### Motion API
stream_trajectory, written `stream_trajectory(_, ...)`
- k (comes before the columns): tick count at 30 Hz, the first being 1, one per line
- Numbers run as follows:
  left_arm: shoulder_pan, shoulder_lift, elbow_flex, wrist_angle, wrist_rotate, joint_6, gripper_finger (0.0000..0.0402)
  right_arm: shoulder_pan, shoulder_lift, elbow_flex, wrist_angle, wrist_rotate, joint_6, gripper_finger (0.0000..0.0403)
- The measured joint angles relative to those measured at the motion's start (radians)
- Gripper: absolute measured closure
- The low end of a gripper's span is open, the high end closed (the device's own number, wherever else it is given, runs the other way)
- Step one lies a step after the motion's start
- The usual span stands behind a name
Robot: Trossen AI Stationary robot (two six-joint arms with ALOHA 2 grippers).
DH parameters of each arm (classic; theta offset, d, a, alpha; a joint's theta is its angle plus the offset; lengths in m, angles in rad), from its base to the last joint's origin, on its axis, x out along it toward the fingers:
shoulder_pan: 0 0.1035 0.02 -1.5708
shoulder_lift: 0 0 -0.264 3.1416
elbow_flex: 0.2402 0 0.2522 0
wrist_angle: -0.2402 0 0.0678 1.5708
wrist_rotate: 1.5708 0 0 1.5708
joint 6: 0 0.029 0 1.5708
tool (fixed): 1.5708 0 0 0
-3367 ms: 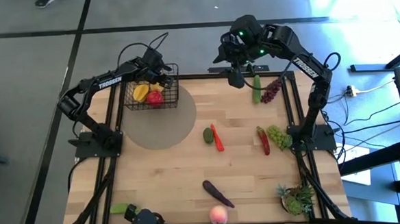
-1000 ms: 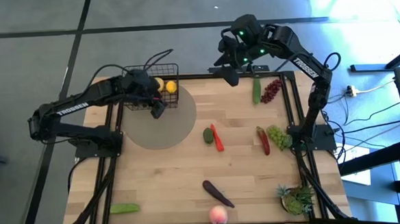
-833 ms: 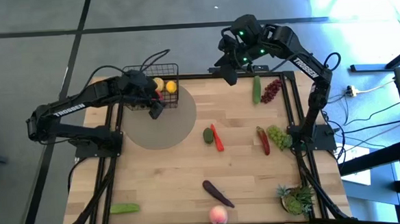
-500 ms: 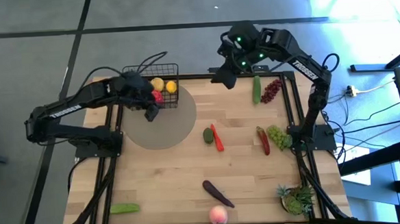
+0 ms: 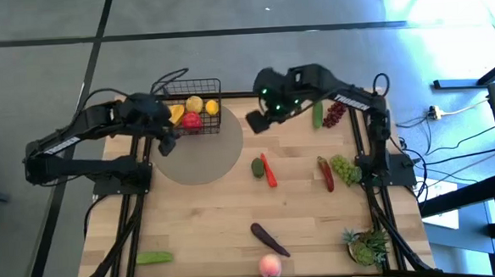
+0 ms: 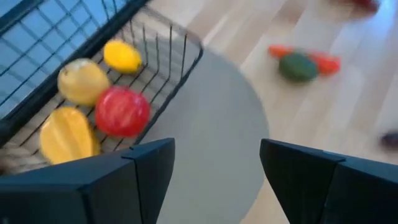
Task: Build produce basket
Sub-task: Put the pink peach into the black wire basket
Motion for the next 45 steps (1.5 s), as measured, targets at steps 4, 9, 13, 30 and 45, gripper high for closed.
stream_trajectory(4, 0.000, -0.029, -0.001, -0.020, -0.003, 0.085, 0.0177, 0.044, 0.026, 0.000, -0.019, -0.101, -0.108, 0.0141)
stream_trajectory(9, 0.000, -0.047, -0.001, -0.023, 0.000, 0.096, 0.0177, 0.117, 0.046, 0.000, -0.030, -0.228, -0.201, 0.0141)
stream_trajectory(13, 0.000, -0.047, -0.001, -0.023, 0.005, 0.104, 0.0177, 0.190, 0.049, 0.000, -0.068, -0.273, -0.219, 0.0141)
stream_trajectory(30, 0.000, -0.047, -0.001, -0.044, 0.113, 0.254, 0.0177, 0.527, 0.049, 0.000, -0.084, -0.308, 0.165, 0.0141)
stream_trajectory(45, 0.000, -0.048, -0.001, -0.050, 0.113, 0.332, 0.0177, 0.685, 0.231, 0.001, 0.106, -0.279, 0.599, 0.0141)
